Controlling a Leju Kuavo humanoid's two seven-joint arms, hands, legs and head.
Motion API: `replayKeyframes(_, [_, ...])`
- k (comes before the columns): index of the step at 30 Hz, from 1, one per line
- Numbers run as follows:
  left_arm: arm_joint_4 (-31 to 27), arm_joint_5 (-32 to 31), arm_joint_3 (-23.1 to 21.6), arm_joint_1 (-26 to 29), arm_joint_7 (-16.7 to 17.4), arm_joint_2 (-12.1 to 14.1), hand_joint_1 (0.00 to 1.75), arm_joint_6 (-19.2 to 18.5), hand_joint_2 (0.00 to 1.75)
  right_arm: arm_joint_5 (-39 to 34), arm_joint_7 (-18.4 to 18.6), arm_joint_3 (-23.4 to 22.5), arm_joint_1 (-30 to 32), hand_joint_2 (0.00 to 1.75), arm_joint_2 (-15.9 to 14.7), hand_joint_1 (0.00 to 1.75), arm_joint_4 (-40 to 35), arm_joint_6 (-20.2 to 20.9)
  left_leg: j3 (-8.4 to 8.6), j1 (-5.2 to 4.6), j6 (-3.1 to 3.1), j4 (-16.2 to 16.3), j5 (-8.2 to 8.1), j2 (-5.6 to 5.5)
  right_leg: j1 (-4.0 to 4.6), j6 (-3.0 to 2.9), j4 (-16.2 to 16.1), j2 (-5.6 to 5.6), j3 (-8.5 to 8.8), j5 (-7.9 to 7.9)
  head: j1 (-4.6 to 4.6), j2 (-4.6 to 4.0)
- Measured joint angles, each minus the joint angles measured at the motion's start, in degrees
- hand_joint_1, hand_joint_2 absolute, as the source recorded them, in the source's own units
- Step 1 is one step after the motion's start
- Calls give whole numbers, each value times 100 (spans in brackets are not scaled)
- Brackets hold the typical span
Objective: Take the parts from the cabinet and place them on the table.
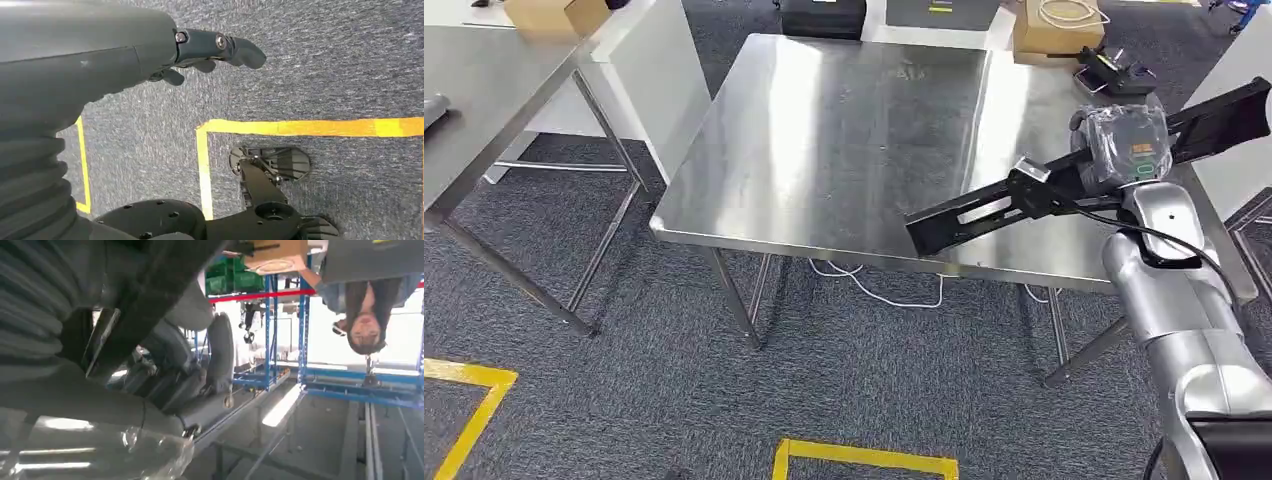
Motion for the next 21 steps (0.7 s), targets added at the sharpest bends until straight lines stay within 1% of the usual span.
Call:
replayKeyframes(1, [0,0,0,4,0,0,0,0,175,-2,0,-2,31,175,-4,175,11,-2,27,4,-18,21,-11,6,-19,-75,5,14,-36,29,-37,-2])
replayKeyframes(2, [0,0,0,7,0,0,0,0,175,2,0,-2,32,175,-18,175,24,-2,31,9,-35,7,-29,-1,-21,-114,39,19,-22,23,-19,0])
replayKeyframes(3, [-2,0,0,2,0,7,0,0,175,2,0,-2,22,175,-15,175,31,-4,21,47,-63,61,-50,7,-49,-141,39,46,26,5,-37,-2])
replayKeyframes(4, [-2,0,0,-10,-2,7,0,0,175,0,0,-2,9,175,-17,175,33,-7,-80,49,-84,293,-6,25,-40,-180,34,51,64,-23,-35,-2])
replayKeyframes(5, [0,0,0,-20,-4,2,0,0,175,-4,0,-2,-28,175,-20,175,39,-7,-325,48,-104,685,-34,26,-29,-237,34,54,94,-62,-46,-2])
replayKeyframes(6, [-2,-2,0,-22,-4,-2,0,0,175,-13,-13,0,-48,175,-20,175,52,-7,-611,48,-131,1110,-162,26,-12,-279,33,57,121,-94,-59,0])
replayKeyframes(7, [0,-4,2,-21,-7,-2,0,2,175,-26,-15,0,-49,175,-13,175,68,-7,-904,47,-139,1506,-361,26,14,-325,32,58,152,-133,-57,0])
replayKeyframes(8, [0,-2,4,-11,-7,-2,0,2,175,-31,-32,2,-45,175,-9,175,89,-7,-1165,42,-126,1802,-535,25,49,-344,32,72,197,-176,-61,0])
replayKeyframes(9, [0,-2,9,-7,-7,-2,0,9,175,-46,-59,4,-41,175,-7,175,112,-7,-1318,29,-91,1877,-559,25,82,-357,32,81,249,-221,-57,-2])
replayKeyframes(10, [0,-2,20,-5,-4,-2,0,28,175,-68,-83,4,-45,175,-2,175,142,-7,-1349,-5,-26,1711,-410,22,129,-375,30,89,328,-273,-59,0])
replayKeyframes(11, [0,-2,22,-5,-2,-4,0,50,175,-85,-101,4,-60,175,2,175,166,-7,-1257,-46,71,1343,-128,23,183,-389,23,91,413,-329,-57,-2])
replayKeyframes(12, [0,-2,22,-6,-2,-4,0,55,175,-92,-103,4,-78,175,9,175,184,-7,-1110,-99,201,907,190,21,221,-409,16,91,488,-375,-59,-2])
replayKeyframes(13, [0,-2,24,-7,-2,7,0,55,175,-101,-103,4,-98,175,15,175,199,-7,-922,-218,426,378,601,12,234,-429,-8,90,564,-429,-54,0])
replayKeyframes(14, [0,0,26,-6,-2,59,0,55,175,-114,-103,4,-129,175,15,175,238,-9,-862,-311,573,207,743,-81,274,-408,-12,103,621,-469,-8,0])
replayKeyframes(15, [0,-2,24,-14,-2,46,0,52,175,-127,-105,9,-167,175,31,175,271,-26,-812,-318,558,150,580,-78,258,-386,-73,136,644,-512,11,-2])
replayKeyframes(16, [-2,0,26,-22,-7,42,0,55,175,-127,-105,9,-184,175,35,175,291,-35,-756,-325,553,86,581,-76,245,-365,-149,130,678,-520,-6,-2])
replayKeyframes(17, [-2,0,26,-17,-7,42,0,55,175,-129,-105,11,-187,175,35,175,310,-46,-693,-332,576,-54,601,-69,280,-305,-4,132,726,-402,7,0])
replayKeyframes(18, [-2,-2,26,-13,-7,37,0,52,175,-136,-111,11,-216,175,24,175,330,-57,-545,-316,612,-108,619,-58,297,-273,-5,133,790,-387,-2,-2])
replayKeyframes(19, [-2,-2,26,-11,-7,22,0,52,175,-136,-111,11,-213,175,15,175,334,-59,-412,-257,585,-175,632,-32,293,-296,108,118,711,-491,-15,0])
replayKeyframes(20, [-2,-2,28,-17,-9,28,0,52,175,-142,-116,11,-276,175,9,175,349,-85,-355,-245,593,-179,619,-26,285,-277,396,102,580,-516,15,-2])
replayKeyframes(21, [-2,0,28,-23,-9,24,0,52,175,-144,-116,11,-330,175,7,175,383,-85,-320,-228,592,-179,584,-18,257,-240,778,102,352,-561,9,0])
